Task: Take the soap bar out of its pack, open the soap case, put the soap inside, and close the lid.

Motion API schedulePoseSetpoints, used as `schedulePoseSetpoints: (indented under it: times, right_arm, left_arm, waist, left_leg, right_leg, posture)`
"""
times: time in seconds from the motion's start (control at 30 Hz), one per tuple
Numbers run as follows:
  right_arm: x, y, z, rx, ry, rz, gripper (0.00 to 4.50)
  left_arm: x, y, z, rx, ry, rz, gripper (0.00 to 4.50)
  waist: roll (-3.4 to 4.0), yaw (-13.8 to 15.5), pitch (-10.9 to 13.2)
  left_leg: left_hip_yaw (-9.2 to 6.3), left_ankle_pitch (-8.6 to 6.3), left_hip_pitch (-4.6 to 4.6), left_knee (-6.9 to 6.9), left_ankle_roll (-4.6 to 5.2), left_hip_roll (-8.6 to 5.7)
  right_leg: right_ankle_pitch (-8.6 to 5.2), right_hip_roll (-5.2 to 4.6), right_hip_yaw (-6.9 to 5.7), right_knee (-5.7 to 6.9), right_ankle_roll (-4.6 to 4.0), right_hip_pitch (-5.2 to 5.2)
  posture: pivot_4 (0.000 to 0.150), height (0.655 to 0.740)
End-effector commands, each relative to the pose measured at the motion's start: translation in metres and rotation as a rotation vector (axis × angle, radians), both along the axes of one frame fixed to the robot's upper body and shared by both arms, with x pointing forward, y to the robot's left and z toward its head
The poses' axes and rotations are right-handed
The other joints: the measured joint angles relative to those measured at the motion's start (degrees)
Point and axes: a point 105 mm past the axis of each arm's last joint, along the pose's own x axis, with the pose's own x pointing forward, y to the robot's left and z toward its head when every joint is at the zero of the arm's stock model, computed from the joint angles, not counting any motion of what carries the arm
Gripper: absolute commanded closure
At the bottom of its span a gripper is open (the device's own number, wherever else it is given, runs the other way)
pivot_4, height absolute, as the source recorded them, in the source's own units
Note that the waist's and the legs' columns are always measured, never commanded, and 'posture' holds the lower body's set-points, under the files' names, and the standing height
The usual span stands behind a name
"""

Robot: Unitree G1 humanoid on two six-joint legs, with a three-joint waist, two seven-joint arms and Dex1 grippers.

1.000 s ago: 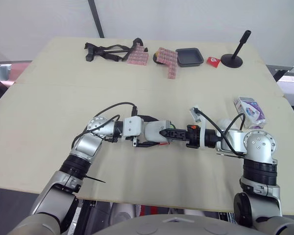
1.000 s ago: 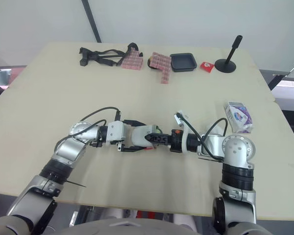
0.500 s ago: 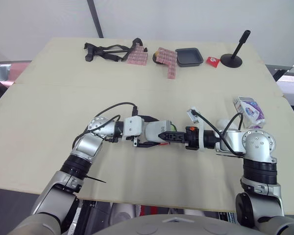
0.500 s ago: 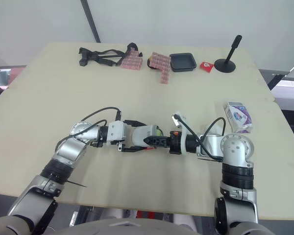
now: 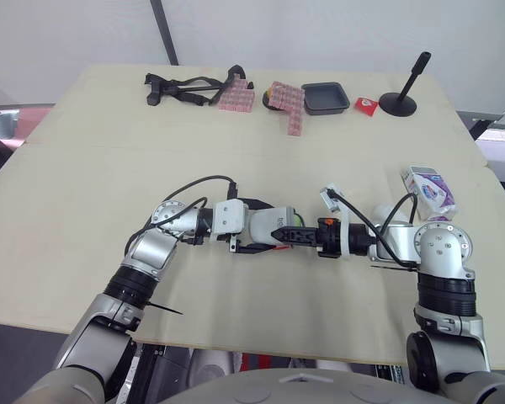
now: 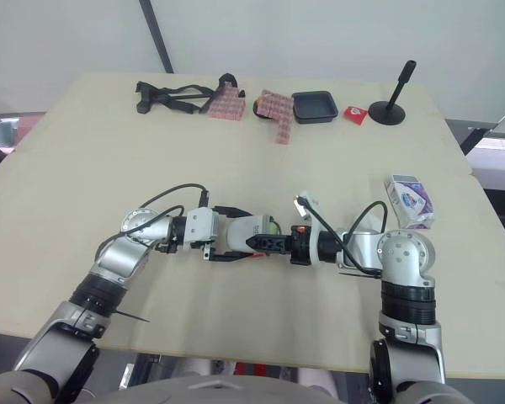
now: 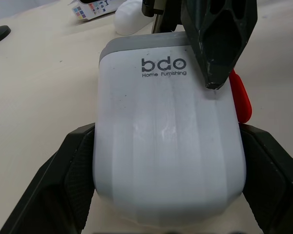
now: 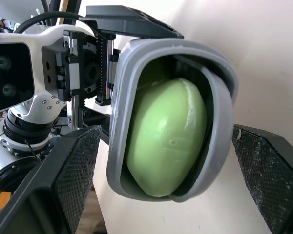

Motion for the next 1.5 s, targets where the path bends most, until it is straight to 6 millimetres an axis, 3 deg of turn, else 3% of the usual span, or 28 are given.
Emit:
schedulePoseSetpoints:
  times: [0.03,0.1,0.33,0.37,1.27,1.3,1.33,1.5]
  right_arm:
    - [0.0021,-0.0009,0.0059,0.021,-0.027,-0.005,0.01]
    - [0.0018,-0.0007,0.0055,0.021,-0.025,-0.002,0.01]
    - [-0.0012,-0.0002,0.0026,0.014,-0.019,0.016,2.18]
    - [-0.0014,-0.0001,0.0025,0.014,-0.019,0.018,2.28]
    - [-0.0019,-0.0018,0.0048,0.017,-0.021,0.031,2.28]
    - [-0.0017,-0.0017,0.0051,0.019,-0.022,0.032,2.28]
    - [-0.0016,-0.0016,0.0056,0.021,-0.022,0.032,2.28]
    - [-0.0003,-0.0013,0.0068,0.025,-0.024,0.032,2.28]
  left_arm:
    - [-0.0026,-0.0043,0.0127,-0.035,-0.043,-0.027,1.01]
    - [-0.0025,-0.0043,0.0125,-0.034,-0.043,-0.026,1.01]
    - [-0.0021,-0.0035,0.0115,-0.031,-0.044,-0.020,1.01]
    - [-0.0020,-0.0035,0.0113,-0.031,-0.044,-0.020,1.01]
    - [0.0019,-0.0033,0.0116,-0.055,0.011,0.014,1.01]
    - [0.0021,-0.0028,0.0125,-0.061,0.023,0.018,0.23]
    - [0.0028,-0.0023,0.0137,-0.069,0.033,0.024,0.01]
    - [0.0043,-0.0006,0.0167,-0.073,0.051,0.026,0.01]
  waist:
    - [0.00,0.00,0.00]
    - [0.00,0.00,0.00]
    - [0.00,-0.01,0.00]
    - [0.00,0.00,0.00]
    - [0.00,0.00,0.00]
    - [0.00,0.00,0.00]
    - [0.00,-0.01,0.00]
    - [0.00,0.00,0.00]
  left_leg:
    - [0.00,0.00,0.00,0.00,0.00,0.00]
    - [0.00,0.00,0.00,0.00,0.00,0.00]
    - [0.00,0.00,0.00,0.00,0.00,0.00]
    - [0.00,0.00,-0.01,0.00,0.00,0.00]
    - [0.00,0.00,-0.01,0.00,0.00,0.00]
    - [0.00,0.00,-0.01,0.00,0.00,0.00]
    - [0.00,0.00,-0.01,0.00,0.00,0.00]
    - [0.00,0.00,-0.01,-0.01,0.00,0.00]
  right_leg:
    - [0.00,0.00,0.00,0.00,0.00,0.00]
    - [0.00,0.00,0.00,0.00,0.00,0.00]
    - [0.00,0.00,0.00,0.00,0.00,0.00]
    - [0.00,0.00,0.00,0.00,0.00,0.00]
    - [0.00,0.00,-0.01,0.00,0.00,0.00]
    - [0.00,0.00,0.00,0.00,0.00,0.00]
    - [0.00,0.00,0.00,0.00,0.00,0.00]
    - [0.00,0.00,0.00,0.00,0.00,-0.01]
  posture:
    - [0.150,0.7400]
    - [0.150,0.7400]
    - [0.150,0.7400]
    - [0.150,0.7400]
    - [0.150,0.7400]
    - [0.150,0.7400]
    - [0.150,0.7400]
    - [0.150,0.7400]
